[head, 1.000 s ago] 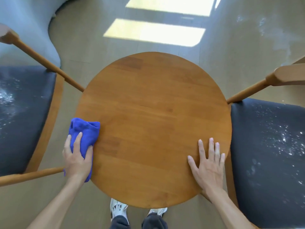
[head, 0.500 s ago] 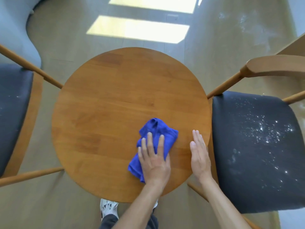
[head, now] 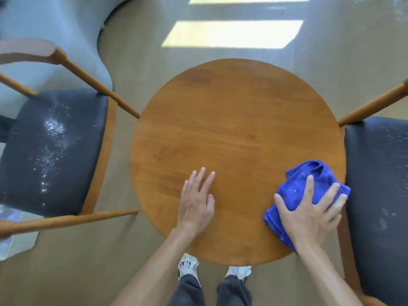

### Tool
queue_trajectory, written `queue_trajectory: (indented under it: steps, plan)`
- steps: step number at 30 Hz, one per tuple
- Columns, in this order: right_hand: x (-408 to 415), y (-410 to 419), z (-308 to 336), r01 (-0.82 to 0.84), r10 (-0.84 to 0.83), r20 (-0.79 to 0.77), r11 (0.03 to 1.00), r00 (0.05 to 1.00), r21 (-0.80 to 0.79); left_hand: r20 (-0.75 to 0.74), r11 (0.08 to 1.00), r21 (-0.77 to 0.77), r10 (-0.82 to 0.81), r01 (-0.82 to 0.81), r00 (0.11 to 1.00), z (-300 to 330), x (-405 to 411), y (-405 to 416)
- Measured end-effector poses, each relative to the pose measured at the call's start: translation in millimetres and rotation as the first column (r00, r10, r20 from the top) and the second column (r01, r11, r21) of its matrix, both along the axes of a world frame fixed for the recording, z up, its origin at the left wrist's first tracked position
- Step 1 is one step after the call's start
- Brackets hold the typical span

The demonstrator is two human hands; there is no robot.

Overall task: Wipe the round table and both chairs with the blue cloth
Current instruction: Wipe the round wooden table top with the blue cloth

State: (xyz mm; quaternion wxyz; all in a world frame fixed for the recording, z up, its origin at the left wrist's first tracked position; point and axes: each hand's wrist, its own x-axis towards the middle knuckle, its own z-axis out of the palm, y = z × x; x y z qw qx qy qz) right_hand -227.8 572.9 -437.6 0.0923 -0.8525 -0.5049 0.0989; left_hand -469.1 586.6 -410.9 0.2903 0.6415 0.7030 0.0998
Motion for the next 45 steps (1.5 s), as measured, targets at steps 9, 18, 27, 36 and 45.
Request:
queue_trajectory:
  steps: [9, 18, 27, 36, 45]
  plan:
    - [-27.1, 4.0, -20.0, -0.014, -0.009, 0.111, 0.979, 0.994, 0.203, -0.261, 0.974, -0.088, 0.180, -0.209, 0.949, -8.7, -156.2, 20.5]
    - [-232.5, -13.7, -5.7, -0.402, 0.409, 0.004, 0.897, 0.913, 0.186, -0.168, 0.999, -0.019, 0.031, -0.035, 0.985, -19.7, -175.3, 29.7]
    - [-234.6, -47.3, -16.8, -0.803, 0.825, 0.052, 0.530, 0.563, 0.274, -0.069, 0.990, 0.028, 0.140, -0.139, 0.988, -25.2, -170.3, 33.3]
    - [18.4, -36.5, -5.4, -0.653, 0.628, 0.182, 0.730, 0.757, 0.199, -0.175, 0.964, -0.021, 0.256, -0.263, 0.951, -14.5, -124.7, 36.4]
    - [-19.5, -15.9, -13.5, -0.267, 0.217, 0.228, 0.939, 0.949, 0.215, -0.243, 0.973, -0.070, 0.196, -0.219, 0.950, -6.6, -95.8, 23.0]
